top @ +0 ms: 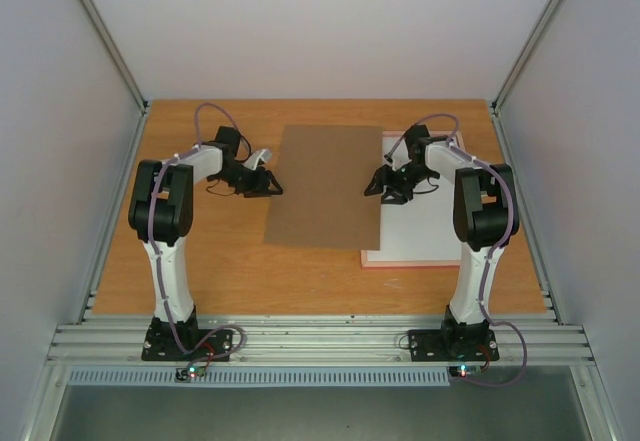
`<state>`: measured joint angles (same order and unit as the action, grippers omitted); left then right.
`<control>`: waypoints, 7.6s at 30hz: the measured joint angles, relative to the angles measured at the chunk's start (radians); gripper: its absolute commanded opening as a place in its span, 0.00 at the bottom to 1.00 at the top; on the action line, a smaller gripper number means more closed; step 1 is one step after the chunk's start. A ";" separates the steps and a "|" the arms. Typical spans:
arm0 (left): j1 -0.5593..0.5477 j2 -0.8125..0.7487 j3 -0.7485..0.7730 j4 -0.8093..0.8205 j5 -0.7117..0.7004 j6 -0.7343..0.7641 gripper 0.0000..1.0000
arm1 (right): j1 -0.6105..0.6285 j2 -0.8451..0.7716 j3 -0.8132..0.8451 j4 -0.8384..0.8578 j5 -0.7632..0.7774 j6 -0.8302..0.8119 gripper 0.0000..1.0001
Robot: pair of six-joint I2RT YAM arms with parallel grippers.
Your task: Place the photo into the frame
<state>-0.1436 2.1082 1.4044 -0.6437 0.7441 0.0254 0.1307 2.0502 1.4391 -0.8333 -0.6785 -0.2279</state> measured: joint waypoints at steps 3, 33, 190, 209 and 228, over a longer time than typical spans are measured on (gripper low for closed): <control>0.000 0.000 0.000 0.000 0.000 0.000 0.49 | -0.005 0.002 0.000 -0.002 0.010 0.003 0.34; 0.261 -0.339 0.203 -0.084 -0.078 -0.095 0.99 | 0.111 -0.256 0.334 0.063 0.041 -0.098 0.01; 0.317 -0.527 0.178 0.093 0.286 -0.404 0.00 | -0.270 0.150 0.119 -0.263 -0.021 -0.461 0.17; 0.225 -0.527 -0.097 0.577 0.538 -0.800 0.00 | -0.245 -0.183 0.278 -0.274 -0.427 -0.351 0.83; 0.103 -0.355 -0.144 1.358 0.736 -1.367 0.00 | -0.101 -0.326 0.133 -0.238 -0.722 -0.208 0.21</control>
<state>-0.0402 1.7531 1.2602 0.7139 1.4799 -1.3415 0.0299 1.7241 1.5723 -1.0710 -1.4002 -0.4355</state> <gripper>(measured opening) 0.023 0.354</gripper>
